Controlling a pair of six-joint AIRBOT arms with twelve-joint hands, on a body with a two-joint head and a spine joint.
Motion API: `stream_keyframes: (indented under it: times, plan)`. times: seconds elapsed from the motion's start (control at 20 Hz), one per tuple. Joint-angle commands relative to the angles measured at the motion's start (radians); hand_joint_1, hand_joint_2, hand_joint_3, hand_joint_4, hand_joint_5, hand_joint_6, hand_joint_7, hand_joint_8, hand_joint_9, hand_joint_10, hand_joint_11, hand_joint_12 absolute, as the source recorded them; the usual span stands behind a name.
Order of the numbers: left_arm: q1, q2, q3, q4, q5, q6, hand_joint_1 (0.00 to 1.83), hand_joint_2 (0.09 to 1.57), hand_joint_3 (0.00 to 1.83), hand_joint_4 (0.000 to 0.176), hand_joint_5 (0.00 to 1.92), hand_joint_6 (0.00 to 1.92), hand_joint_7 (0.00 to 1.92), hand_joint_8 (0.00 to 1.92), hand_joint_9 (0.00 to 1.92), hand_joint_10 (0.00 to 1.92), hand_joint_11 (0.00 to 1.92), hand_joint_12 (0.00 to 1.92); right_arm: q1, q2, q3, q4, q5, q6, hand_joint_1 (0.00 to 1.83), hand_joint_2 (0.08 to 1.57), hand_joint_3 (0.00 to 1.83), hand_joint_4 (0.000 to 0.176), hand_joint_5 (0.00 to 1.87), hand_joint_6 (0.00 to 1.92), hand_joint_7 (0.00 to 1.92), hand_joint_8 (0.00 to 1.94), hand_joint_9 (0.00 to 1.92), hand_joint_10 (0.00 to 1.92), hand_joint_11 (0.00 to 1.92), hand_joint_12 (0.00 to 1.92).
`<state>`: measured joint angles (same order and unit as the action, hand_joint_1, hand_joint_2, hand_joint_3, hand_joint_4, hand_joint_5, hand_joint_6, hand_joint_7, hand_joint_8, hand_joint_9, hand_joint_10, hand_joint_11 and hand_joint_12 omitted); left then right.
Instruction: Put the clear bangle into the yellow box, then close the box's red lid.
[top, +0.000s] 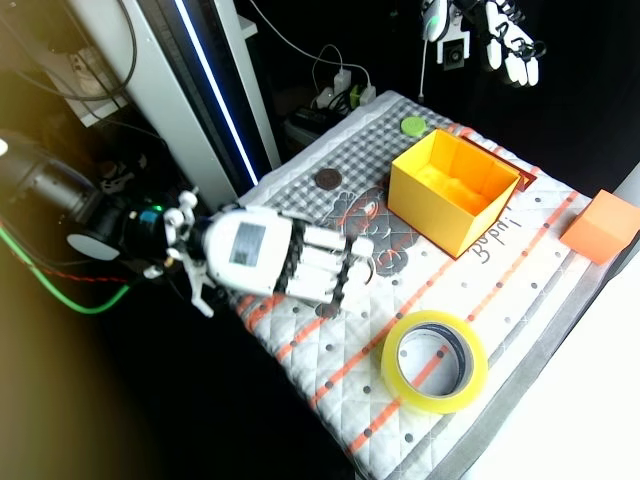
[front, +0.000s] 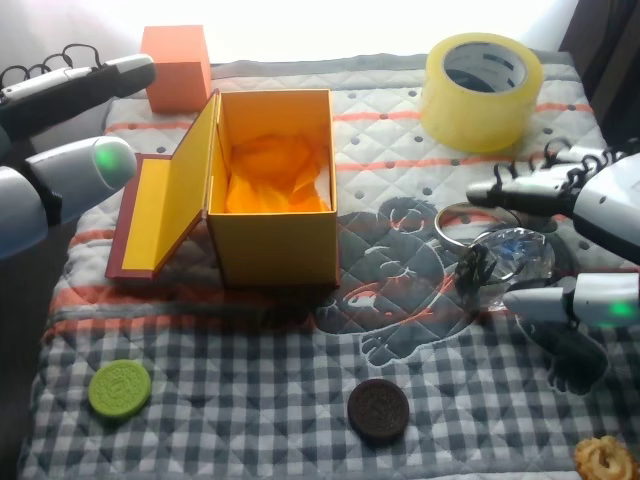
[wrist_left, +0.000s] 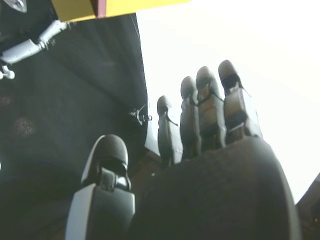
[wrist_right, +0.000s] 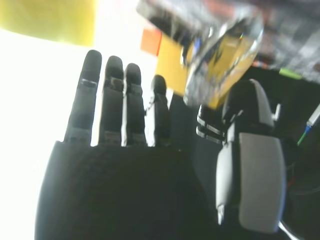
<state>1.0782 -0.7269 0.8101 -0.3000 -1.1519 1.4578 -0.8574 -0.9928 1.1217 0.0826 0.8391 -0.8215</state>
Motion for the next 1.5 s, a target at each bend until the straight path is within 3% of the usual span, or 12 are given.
stream_keyframes:
  times: [0.0, 0.2, 0.25, 0.35, 0.4, 0.6, 0.65, 0.75, 0.8, 0.85, 1.05, 1.45]
  plan:
    - [-0.011, -0.002, 0.003, 0.005, -0.125, -0.009, 0.06, 1.30, 0.00, 0.176, 0.32, 0.00, 0.21, 0.00, 0.15, 0.00, 0.00, 0.24, 0.009, -0.001, 0.005, 0.003, 0.095, 0.001, 0.84, 1.07, 0.00, 0.000, 0.56, 0.00, 0.80, 0.01, 0.81, 0.03, 0.39, 0.93]
    - [-0.010, -0.003, 0.002, 0.004, -0.124, -0.010, 0.01, 1.31, 0.00, 0.176, 0.32, 0.01, 0.23, 0.00, 0.15, 0.00, 0.02, 0.25, 0.008, -0.010, 0.006, 0.003, 0.088, 0.001, 1.03, 1.08, 0.00, 0.000, 0.75, 0.00, 1.08, 0.00, 1.07, 0.04, 0.52, 1.20]
    - [-0.010, -0.004, 0.002, 0.004, -0.122, -0.011, 0.02, 1.31, 0.00, 0.176, 0.33, 0.01, 0.23, 0.00, 0.15, 0.01, 0.01, 0.25, 0.008, -0.012, 0.006, 0.003, 0.087, 0.001, 1.29, 1.06, 0.00, 0.000, 0.78, 0.02, 1.10, 0.63, 1.09, 0.02, 0.52, 1.23]
    - [-0.011, -0.007, 0.003, 0.004, -0.119, -0.012, 0.00, 1.31, 0.00, 0.176, 0.32, 0.00, 0.24, 0.00, 0.16, 0.01, 0.00, 0.26, 0.008, -0.014, 0.008, 0.003, 0.086, 0.001, 1.35, 1.08, 0.00, 0.000, 0.84, 0.01, 1.05, 0.88, 1.09, 0.01, 0.43, 1.18]
    - [-0.011, -0.008, 0.004, 0.004, -0.118, -0.012, 0.00, 1.31, 0.00, 0.176, 0.32, 0.00, 0.24, 0.01, 0.17, 0.01, 0.01, 0.26, 0.008, -0.014, 0.009, 0.003, 0.086, 0.001, 1.27, 1.11, 0.02, 0.000, 0.92, 0.79, 1.00, 0.97, 1.21, 0.06, 0.59, 1.30]
    - [-0.010, -0.010, 0.006, 0.002, -0.110, -0.013, 0.00, 1.30, 0.00, 0.176, 0.27, 0.00, 0.24, 0.00, 0.18, 0.01, 0.01, 0.27, 0.023, -0.003, 0.010, -0.010, 0.150, 0.029, 1.23, 1.11, 0.00, 0.000, 0.93, 1.00, 1.08, 0.89, 1.27, 0.03, 0.85, 0.96]
    - [-0.011, -0.011, 0.007, 0.002, -0.107, -0.013, 0.00, 1.29, 0.00, 0.176, 0.29, 0.01, 0.27, 0.01, 0.20, 0.02, 0.02, 0.28, 0.044, 0.006, 0.010, -0.025, 0.187, 0.047, 1.35, 1.10, 0.00, 0.000, 0.93, 0.91, 1.10, 0.77, 1.01, 0.98, 0.80, 1.07]
    - [-0.011, -0.011, 0.008, 0.001, -0.106, -0.013, 0.00, 1.29, 0.00, 0.176, 0.28, 0.00, 0.29, 0.00, 0.22, 0.00, 0.00, 0.35, 0.103, 0.013, 0.010, -0.054, 0.241, 0.053, 1.37, 1.14, 0.00, 0.000, 0.82, 1.16, 1.01, 0.85, 0.90, 1.26, 0.68, 1.00]
    - [-0.011, -0.012, 0.010, 0.001, -0.104, -0.013, 0.00, 1.29, 0.00, 0.176, 0.29, 0.00, 0.29, 0.00, 0.23, 0.00, 0.00, 0.40, 0.130, 0.013, 0.010, -0.068, 0.262, 0.053, 1.38, 1.11, 0.00, 0.000, 0.92, 0.85, 1.09, 0.81, 0.93, 1.29, 0.39, 1.14]
    - [-0.011, -0.014, 0.011, 0.001, -0.101, -0.013, 0.00, 1.28, 0.00, 0.176, 0.27, 0.00, 0.30, 0.00, 0.24, 0.00, 0.00, 0.43, 0.156, 0.013, 0.010, -0.082, 0.276, 0.053, 1.29, 1.12, 0.01, 0.000, 0.93, 0.80, 1.05, 1.07, 0.99, 1.06, 0.57, 1.47]
    - [-0.016, -0.018, 0.020, 0.000, -0.090, -0.013, 0.00, 1.29, 0.00, 0.176, 0.31, 0.00, 0.29, 0.00, 0.23, 0.00, 0.00, 0.43, 0.293, -0.030, 0.028, -0.146, 0.291, 0.053, 1.26, 1.12, 0.00, 0.000, 0.85, 1.05, 1.13, 0.86, 1.29, 0.14, 1.05, 0.66]
    - [-0.044, -0.030, 0.046, 0.000, -0.061, -0.013, 0.00, 1.30, 0.00, 0.135, 0.41, 0.01, 0.32, 0.00, 0.26, 0.00, 0.00, 0.46, 0.445, -0.203, 0.106, -0.190, 0.221, 0.062, 1.27, 1.08, 0.00, 0.000, 0.91, 0.95, 1.22, 0.71, 1.42, 0.01, 1.36, 0.35]
